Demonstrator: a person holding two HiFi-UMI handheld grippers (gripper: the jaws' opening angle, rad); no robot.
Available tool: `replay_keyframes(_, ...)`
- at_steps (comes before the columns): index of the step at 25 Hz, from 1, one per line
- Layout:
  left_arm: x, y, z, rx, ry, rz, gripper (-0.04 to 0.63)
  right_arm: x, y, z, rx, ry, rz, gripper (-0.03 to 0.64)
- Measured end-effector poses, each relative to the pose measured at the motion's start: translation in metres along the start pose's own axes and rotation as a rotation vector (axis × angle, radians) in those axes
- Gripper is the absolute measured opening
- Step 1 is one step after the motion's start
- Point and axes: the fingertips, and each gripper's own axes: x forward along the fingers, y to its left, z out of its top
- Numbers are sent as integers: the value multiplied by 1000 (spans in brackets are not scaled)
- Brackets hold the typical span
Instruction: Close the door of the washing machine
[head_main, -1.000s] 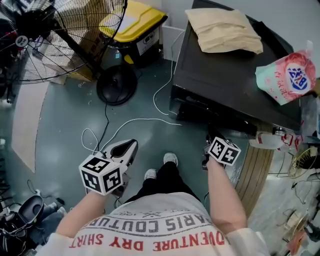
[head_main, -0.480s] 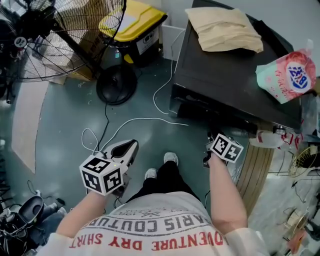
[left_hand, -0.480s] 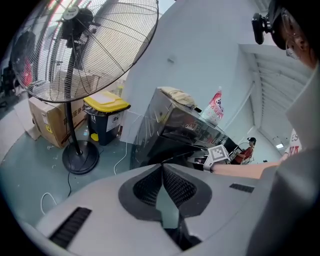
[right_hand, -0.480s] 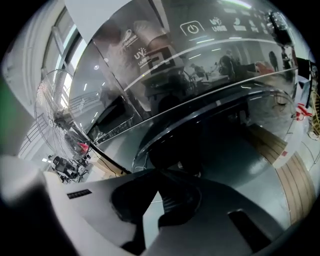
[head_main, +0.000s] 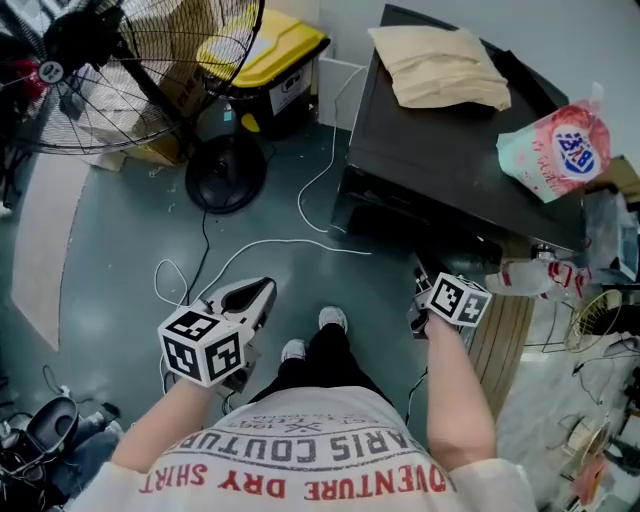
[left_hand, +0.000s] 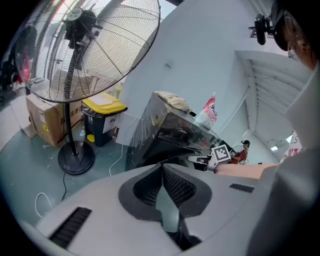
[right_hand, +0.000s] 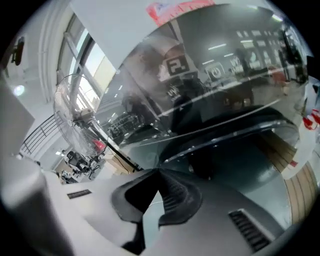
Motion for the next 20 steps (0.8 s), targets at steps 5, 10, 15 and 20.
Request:
replay_keyframes(5, -20, -19, 5, 31, -26, -61, 34, -44, 70, 3, -144, -31, 124, 20)
replay_keyframes(10, -39, -44, 9, 101, -53, -123, 34, -103, 134, 3, -235, -102, 237, 20)
replay_keyframes(15, -64, -77, 20, 163, -103, -191, 34, -157, 187, 6, -340, -173, 308, 20)
replay_keyframes(20, -100, -109, 24, 227, -156, -249, 34, -208, 231, -1, -468, -224, 329, 20)
